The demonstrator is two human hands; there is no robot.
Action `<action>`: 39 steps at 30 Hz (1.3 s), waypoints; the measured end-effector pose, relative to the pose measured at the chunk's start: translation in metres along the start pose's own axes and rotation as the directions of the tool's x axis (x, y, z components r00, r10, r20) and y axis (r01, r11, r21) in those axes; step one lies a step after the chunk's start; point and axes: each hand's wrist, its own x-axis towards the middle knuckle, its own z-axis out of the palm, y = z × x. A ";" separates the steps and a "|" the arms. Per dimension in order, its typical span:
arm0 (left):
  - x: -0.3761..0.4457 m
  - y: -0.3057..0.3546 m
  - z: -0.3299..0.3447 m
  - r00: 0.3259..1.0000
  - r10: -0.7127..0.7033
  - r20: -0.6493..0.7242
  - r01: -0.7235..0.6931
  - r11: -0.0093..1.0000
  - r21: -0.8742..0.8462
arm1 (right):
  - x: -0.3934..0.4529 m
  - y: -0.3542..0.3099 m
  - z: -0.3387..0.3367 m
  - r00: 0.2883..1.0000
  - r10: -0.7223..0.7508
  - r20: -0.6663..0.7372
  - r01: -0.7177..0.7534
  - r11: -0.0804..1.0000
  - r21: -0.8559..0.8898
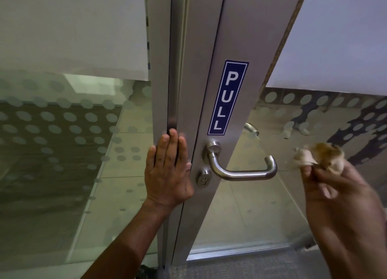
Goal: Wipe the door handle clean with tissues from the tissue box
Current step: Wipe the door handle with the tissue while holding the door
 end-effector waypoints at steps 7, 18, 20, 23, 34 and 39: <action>0.002 0.002 -0.003 1.000 -0.003 -0.001 0.003 1.000 -0.024 | -0.010 0.024 0.038 0.892 0.013 0.451 0.272 0.782 -0.560; 0.001 0.000 -0.005 0.999 0.008 0.032 -0.009 1.000 0.030 | -0.004 0.093 0.061 0.285 0.144 0.948 0.864 -0.467 -0.189; 0.002 0.001 -0.005 0.999 0.001 0.036 -0.002 1.000 0.020 | 0.001 0.100 0.059 0.216 0.227 0.950 0.820 -0.571 -0.050; 0.003 0.000 -0.005 0.999 0.000 0.041 -0.001 1.000 0.025 | 0.003 0.103 0.057 0.253 0.283 0.925 0.759 -0.651 -0.009; 0.003 0.000 -0.005 1.000 0.004 0.022 -0.004 1.000 -0.005 | 0.007 0.059 0.060 0.651 -0.071 0.755 0.755 -0.037 -0.655; 0.002 0.001 -0.004 1.000 -0.008 0.010 0.008 1.000 0.003 | 0.022 0.067 0.060 0.843 -0.018 0.537 0.537 0.061 -0.841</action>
